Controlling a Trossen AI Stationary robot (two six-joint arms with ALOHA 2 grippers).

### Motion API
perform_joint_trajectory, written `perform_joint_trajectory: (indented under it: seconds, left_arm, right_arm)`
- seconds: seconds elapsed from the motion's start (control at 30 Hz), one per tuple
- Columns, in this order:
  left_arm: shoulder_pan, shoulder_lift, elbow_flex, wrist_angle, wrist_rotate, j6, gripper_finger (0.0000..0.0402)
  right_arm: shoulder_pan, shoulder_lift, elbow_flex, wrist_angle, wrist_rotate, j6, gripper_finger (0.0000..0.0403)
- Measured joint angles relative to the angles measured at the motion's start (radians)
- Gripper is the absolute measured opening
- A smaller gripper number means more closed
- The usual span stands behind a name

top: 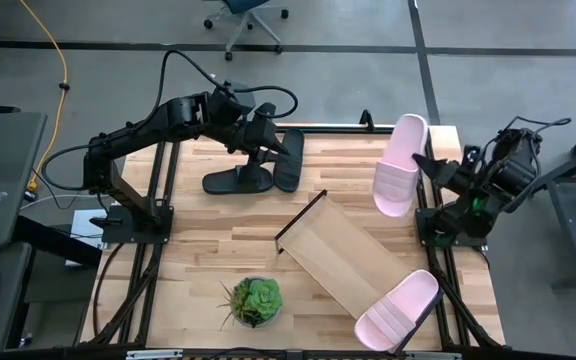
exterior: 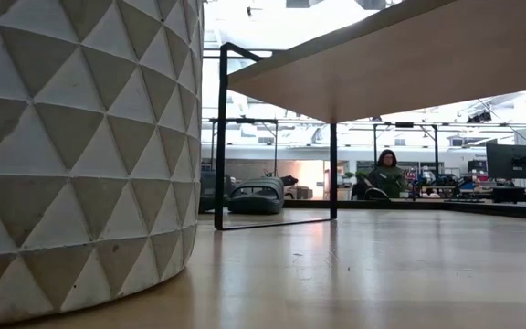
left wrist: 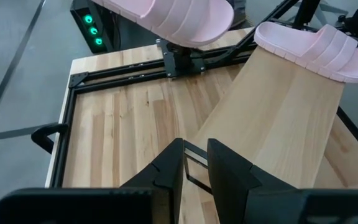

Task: Pick and place slides into the shelf
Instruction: Put the pink slides on the shelf

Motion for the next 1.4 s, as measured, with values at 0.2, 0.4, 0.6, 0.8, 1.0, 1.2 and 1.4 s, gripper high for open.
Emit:
perform_joint_trajectory:
  seconds: [0.2, 0.4, 0.6, 0.8, 1.0, 1.2, 1.4]
  left_arm:
    - [0.0, 0.0, 0.0, 0.0, -0.002, 0.005, 0.006]
    - [0.0, 0.0, 0.0, 0.0, -0.002, 0.007, 0.006]
    - [0.0, 0.0, 0.0, -0.001, -0.018, 0.007, 0.006]
    - [0.0, 0.0, 0.0, -0.002, -0.023, 0.007, 0.006]
    - [0.0, 0.0, 0.0, -0.011, -0.042, 0.007, 0.006]
    - [0.0, 0.0, 0.0, -0.016, -0.045, 0.007, 0.006]
    - [0.0, 0.0, 0.0, -0.016, -0.048, 0.007, 0.006]
  right_arm:
    - [-0.017, -0.038, 0.0, 0.0, 0.063, -0.03, 0.0082]
    - [-0.091, -0.087, 0.0, 0.0, 0.075, -0.093, 0.0082]
    - [-0.183, -0.14, 0.0, -0.001, 0.078, -0.165, 0.0082]
    - [-0.272, -0.196, 0.0, 0.0, 0.111, -0.228, 0.0082]
    - [-0.366, -0.237, 0.0, 0.0, 0.111, -0.281, 0.0082]
    - [-0.433, -0.282, 0.003, 0.0, 0.083, -0.339, 0.0082]
    - [-0.448, -0.314, 0.036, 0.0, -0.038, -0.437, 0.0082]
